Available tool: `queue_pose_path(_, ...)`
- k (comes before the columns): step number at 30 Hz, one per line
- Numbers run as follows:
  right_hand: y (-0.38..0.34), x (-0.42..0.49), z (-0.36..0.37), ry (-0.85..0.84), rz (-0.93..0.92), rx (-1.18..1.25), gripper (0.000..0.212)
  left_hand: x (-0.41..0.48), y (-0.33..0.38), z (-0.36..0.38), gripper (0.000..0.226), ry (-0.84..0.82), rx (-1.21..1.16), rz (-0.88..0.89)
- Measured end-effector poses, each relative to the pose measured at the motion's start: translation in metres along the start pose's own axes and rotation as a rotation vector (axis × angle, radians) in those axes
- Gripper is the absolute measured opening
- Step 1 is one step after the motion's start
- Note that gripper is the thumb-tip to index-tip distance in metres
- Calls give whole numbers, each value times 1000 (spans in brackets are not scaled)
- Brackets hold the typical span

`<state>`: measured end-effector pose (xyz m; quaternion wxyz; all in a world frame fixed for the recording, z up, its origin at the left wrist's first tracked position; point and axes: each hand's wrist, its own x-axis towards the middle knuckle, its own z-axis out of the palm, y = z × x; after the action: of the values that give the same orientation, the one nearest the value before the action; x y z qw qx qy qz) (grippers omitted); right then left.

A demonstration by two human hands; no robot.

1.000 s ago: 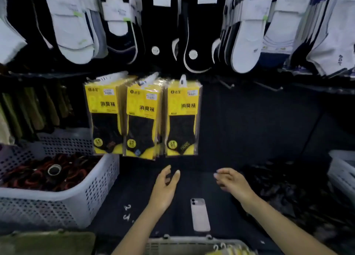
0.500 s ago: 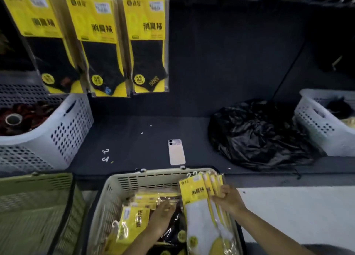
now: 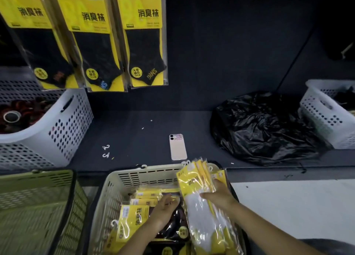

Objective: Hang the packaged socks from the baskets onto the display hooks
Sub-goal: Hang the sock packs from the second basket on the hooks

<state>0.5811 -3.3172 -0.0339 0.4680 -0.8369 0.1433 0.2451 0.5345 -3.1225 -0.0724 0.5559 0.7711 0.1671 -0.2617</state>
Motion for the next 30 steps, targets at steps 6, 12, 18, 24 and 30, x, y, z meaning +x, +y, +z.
queue_pose_path(6,-61,-12,-13,-210,-261,353,34,-12,53,-27,50,12,-335,274)
queue_pose_path(12,-79,-19,-6,-216,-355,289,40,-31,70,-51,39,8,-221,557)
queue_pose_path(18,-59,-16,3,-186,-247,160,46,-24,32,-46,38,21,50,493)
queue_pose_path(24,-80,-25,-7,-121,-386,285,42,-29,61,-64,28,28,-48,516)
queue_pose_path(30,-150,-39,-21,53,-572,611,39,-55,133,-107,42,-18,-239,615)
